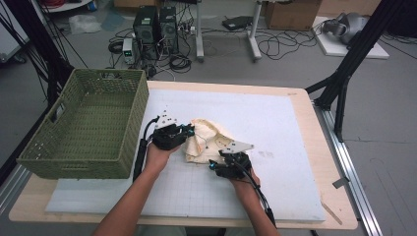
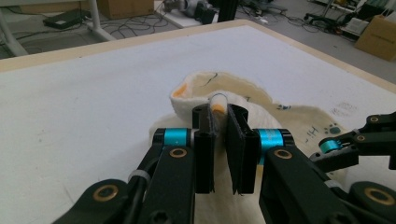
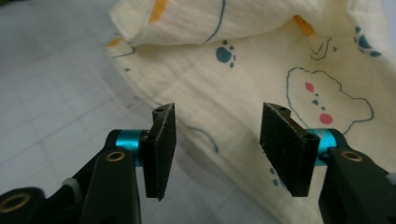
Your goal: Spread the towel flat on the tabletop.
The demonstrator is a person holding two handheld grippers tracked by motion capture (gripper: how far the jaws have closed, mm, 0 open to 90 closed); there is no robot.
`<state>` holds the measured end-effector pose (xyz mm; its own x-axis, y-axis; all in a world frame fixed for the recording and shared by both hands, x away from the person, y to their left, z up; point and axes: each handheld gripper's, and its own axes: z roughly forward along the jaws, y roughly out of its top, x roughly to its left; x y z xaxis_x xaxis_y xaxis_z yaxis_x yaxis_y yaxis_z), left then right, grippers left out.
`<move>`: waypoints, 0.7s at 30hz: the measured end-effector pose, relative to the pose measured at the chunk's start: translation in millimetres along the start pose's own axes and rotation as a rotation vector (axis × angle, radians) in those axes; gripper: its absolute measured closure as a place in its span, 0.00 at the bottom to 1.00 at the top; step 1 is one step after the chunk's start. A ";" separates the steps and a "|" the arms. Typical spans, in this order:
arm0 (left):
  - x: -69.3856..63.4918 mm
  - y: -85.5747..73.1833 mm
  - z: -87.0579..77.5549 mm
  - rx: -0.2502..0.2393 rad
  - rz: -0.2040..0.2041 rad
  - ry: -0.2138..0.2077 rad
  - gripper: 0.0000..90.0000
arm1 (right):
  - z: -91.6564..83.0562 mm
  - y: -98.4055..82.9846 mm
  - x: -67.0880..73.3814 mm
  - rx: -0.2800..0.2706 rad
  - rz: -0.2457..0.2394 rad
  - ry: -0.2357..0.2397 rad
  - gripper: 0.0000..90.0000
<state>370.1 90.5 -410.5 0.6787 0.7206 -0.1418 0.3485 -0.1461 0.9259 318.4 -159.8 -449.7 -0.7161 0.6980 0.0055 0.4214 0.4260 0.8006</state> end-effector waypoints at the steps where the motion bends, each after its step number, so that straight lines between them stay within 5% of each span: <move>1: 0.0 -0.1 0.0 0.001 0.002 -0.004 0.90 | 1.3 0.9 -1.1 0.006 -0.007 0.004 0.65; 6: -0.2 1.4 -3.1 -0.008 0.001 -0.007 0.90 | 1.1 2.0 1.0 0.076 -0.052 0.018 0.95; 12: 3.3 1.8 -8.3 0.002 -0.010 0.010 0.90 | -26.3 -13.9 -12.0 0.105 -0.047 0.093 0.96; 21: 3.2 1.4 -7.2 0.025 -0.014 0.051 0.91 | -69.3 -38.7 -33.9 0.125 -0.055 0.094 0.96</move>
<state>368.1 97.5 -407.2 0.6399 0.7563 -0.1359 0.3739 -0.1519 0.9149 287.8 -239.9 -439.3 -0.7867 0.6168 0.0244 0.4417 0.5349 0.7202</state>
